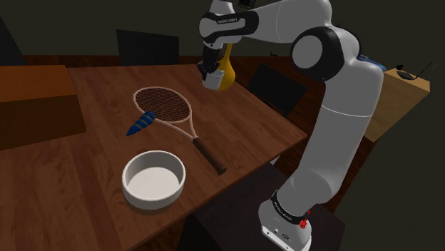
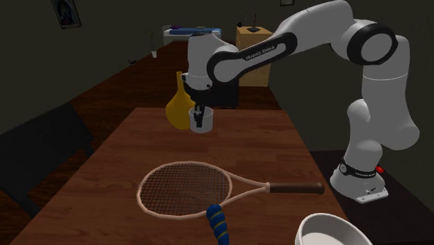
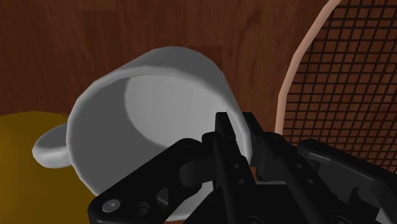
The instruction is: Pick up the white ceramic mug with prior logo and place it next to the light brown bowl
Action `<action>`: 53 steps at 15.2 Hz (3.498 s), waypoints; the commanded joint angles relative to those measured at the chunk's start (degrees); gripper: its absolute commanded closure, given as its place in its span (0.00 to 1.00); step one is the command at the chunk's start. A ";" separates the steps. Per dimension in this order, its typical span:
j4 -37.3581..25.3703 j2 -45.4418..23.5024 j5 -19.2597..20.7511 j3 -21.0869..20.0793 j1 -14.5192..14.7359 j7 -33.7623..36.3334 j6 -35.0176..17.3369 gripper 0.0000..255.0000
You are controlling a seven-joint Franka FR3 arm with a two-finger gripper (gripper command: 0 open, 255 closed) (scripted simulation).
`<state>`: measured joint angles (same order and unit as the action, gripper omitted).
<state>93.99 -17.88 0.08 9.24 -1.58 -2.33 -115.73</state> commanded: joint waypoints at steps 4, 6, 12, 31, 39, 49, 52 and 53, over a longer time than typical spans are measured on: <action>-2.92 0.72 0.10 0.05 0.01 -0.05 3.64 1.00; -4.20 0.90 0.12 0.07 0.00 -0.08 5.11 1.00; -0.81 4.56 1.23 -0.96 2.52 3.61 5.49 1.00; 12.95 15.44 4.79 -11.32 16.39 28.84 4.14 1.00; 11.25 14.24 5.50 -16.37 21.98 39.63 5.54 1.00; 2.84 7.81 7.44 -22.03 29.47 52.91 8.90 1.00; -1.21 4.78 8.40 -23.42 31.99 56.75 10.41 1.00; -2.96 3.50 8.81 -23.90 33.00 58.17 11.07 1.00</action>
<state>92.51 -13.18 8.51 -14.22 30.52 54.45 -105.11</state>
